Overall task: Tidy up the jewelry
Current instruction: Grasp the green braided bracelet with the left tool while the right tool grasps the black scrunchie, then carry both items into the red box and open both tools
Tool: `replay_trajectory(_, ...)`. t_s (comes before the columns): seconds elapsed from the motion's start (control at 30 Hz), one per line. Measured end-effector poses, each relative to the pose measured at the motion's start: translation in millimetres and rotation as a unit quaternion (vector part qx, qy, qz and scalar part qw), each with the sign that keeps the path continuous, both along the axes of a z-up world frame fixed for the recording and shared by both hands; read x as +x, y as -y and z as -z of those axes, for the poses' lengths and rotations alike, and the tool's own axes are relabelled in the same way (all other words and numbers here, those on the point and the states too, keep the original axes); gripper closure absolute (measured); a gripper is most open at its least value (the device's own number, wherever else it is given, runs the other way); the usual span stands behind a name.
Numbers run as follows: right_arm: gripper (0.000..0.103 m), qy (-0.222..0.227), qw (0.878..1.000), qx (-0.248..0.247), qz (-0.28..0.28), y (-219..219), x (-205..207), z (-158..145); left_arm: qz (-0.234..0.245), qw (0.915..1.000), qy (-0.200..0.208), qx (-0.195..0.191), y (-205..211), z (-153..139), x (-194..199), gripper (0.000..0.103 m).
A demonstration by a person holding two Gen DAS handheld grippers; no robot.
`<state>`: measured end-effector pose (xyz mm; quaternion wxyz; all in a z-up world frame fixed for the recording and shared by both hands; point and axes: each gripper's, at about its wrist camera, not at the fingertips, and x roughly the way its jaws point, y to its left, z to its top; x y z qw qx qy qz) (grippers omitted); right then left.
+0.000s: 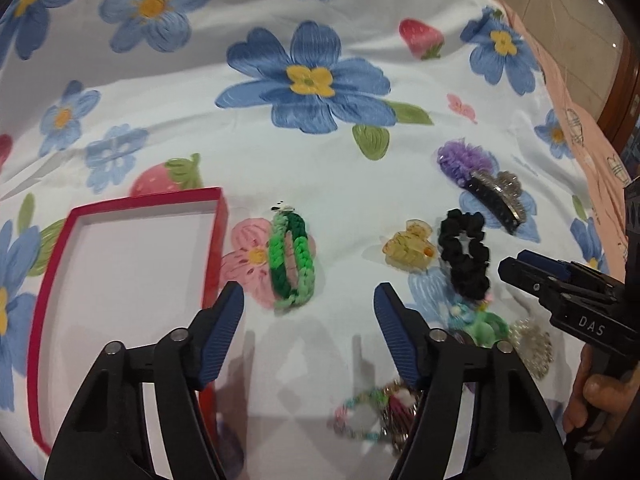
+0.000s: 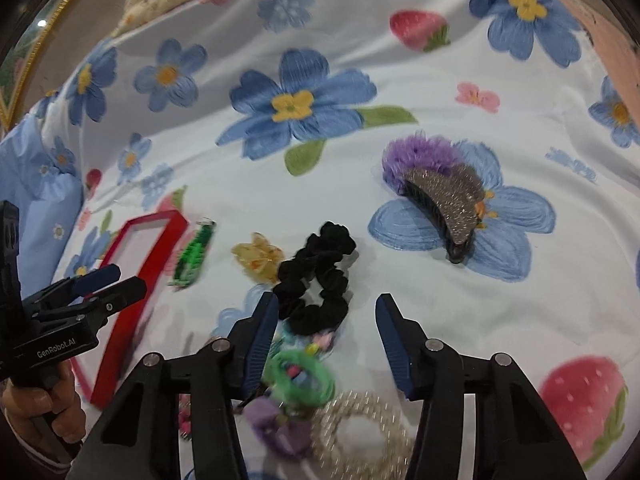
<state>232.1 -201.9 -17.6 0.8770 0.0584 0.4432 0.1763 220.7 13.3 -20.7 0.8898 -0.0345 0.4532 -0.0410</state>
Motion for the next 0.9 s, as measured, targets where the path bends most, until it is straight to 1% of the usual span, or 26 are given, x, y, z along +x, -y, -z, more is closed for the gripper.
replay_trajectory(0.07, 0.056, -0.011, 1.0, 0.0, 0.0, -1.1, 8.4, 7.4, 0.003, 0.9999, -0.01, 0.003, 1.6, 5.8, 9.4, 0.041)
replay_trajectory(0.13, 0.057, -0.02, 1.0, 0.002, 0.001, -1.4, 14.6, 13.2, 0.003, 0.9997, -0.023, 0.007, 1.4, 13.4, 19.6, 0.042)
replay_trajectory(0.33, 0.06, -0.032, 0.999, 0.0, 0.002, -4.7, 30.6, 22.4, 0.008, 0.999, -0.042, 0.009, -0.5, 25.2, 39.3, 0.047)
replay_trajectory(0.4, 0.066, -0.037, 0.999, -0.004, 0.0, -7.2, 35.4, 26.0, 0.009, 0.9985, -0.052, 0.011, -0.9, 30.4, 45.2, 0.051)
replay_trajectory(0.43, 0.068, -0.041, 0.999, -0.005, -0.002, -8.5, 38.1, 28.3, 0.01, 0.9982, -0.059, 0.009, -1.8, 33.5, 47.9, 0.055)
replay_trajectory(0.47, 0.071, -0.044, 0.999, -0.005, -0.002, -9.6, 39.8, 30.2, 0.01, 0.998, -0.062, 0.009, -2.1, 35.2, 49.4, 0.062)
replay_trajectory(0.53, 0.075, -0.047, 0.999, -0.009, -0.003, -12.1, 43.2, 33.9, 0.009, 0.9973, -0.072, 0.015, -3.6, 41.0, 52.4, 0.072)
replay_trajectory(0.6, 0.084, -0.045, 0.999, -0.012, -0.004, -13.2, 44.3, 35.8, 0.011, 0.9975, -0.068, 0.013, -4.7, 41.8, 53.1, 0.078)
replay_trajectory(0.63, 0.087, -0.044, 0.999, -0.013, -0.004, -13.2, 44.9, 36.3, 0.012, 0.9976, -0.067, 0.011, -5.2, 41.1, 52.4, 0.082)
replay_trajectory(0.7, 0.092, -0.042, 0.999, -0.012, -0.005, -12.8, 45.0, 36.4, 0.013, 0.9979, -0.062, 0.008, -5.9, 38.9, 51.2, 0.083)
replay_trajectory(0.8, 0.094, -0.038, 0.999, 0.001, -0.006, -11.1, 43.8, 34.2, 0.016, 0.9982, -0.057, -0.004, -7.8, 34.2, 47.0, 0.084)
replay_trajectory(0.9, 0.095, -0.03, 0.999, 0.008, -0.009, -10.8, 39.1, 27.9, 0.016, 0.9986, -0.045, -0.023, -11.1, 23.3, 38.7, 0.084)
